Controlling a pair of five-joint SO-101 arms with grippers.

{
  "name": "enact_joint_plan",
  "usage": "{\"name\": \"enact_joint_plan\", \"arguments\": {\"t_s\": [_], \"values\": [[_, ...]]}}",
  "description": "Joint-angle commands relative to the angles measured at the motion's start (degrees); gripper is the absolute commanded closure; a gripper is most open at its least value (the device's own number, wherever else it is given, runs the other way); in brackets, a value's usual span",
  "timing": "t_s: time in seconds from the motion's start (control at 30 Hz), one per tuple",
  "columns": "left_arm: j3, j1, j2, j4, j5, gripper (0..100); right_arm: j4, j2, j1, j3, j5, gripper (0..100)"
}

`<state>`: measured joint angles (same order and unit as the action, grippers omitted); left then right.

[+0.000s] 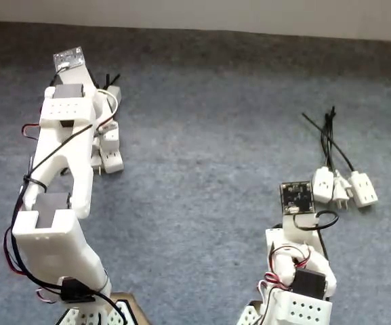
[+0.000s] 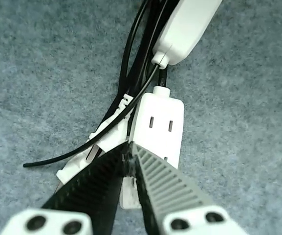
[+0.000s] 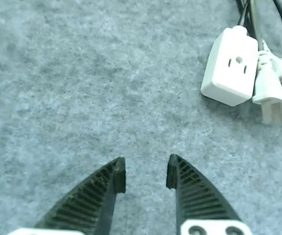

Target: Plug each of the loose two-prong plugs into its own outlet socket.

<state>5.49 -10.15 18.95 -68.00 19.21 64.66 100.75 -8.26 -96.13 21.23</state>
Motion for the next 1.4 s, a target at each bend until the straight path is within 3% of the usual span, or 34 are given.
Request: {"name": "enact_joint_plan", "arguments": {"t_s": [0.0, 0.13, 0.43, 0.7, 0.8, 1.07, 1.2, 1.37], "values": [[1.98, 0.4, -0.92, -1.14, -1.14, 91, 0.13, -0.31, -0.66, -7.43, 1.32, 84.8], [2.77, 1.36, -0.92, -3.78, 1.23, 80, 0.13, -0.31, -0.66, -7.43, 1.32, 84.8], [3.12, 1.54, -0.84, -3.52, 1.49, 83, 0.13, -0.31, -0.66, -7.43, 1.32, 84.8], [4.09, 6.11, -0.31, -2.46, 1.67, 83, 0.13, -0.31, -0.66, -7.43, 1.32, 84.8], [5.49, 7.34, -0.31, -2.64, 5.36, 83, 0.13, -0.31, -0.66, -7.43, 1.32, 84.8], [1.89, 4.44, -0.13, -2.2, 7.56, 83, 0.13, -0.31, -0.66, -7.43, 1.32, 84.8], [-1.89, 4.53, 2.33, 2.46, 7.65, 83, 0.13, -0.31, -0.66, -7.43, 1.32, 84.8], [1.8, 4.62, 7.25, 4.31, 7.65, 83, 0.13, -0.31, -0.66, -7.43, 1.32, 84.8]]}}
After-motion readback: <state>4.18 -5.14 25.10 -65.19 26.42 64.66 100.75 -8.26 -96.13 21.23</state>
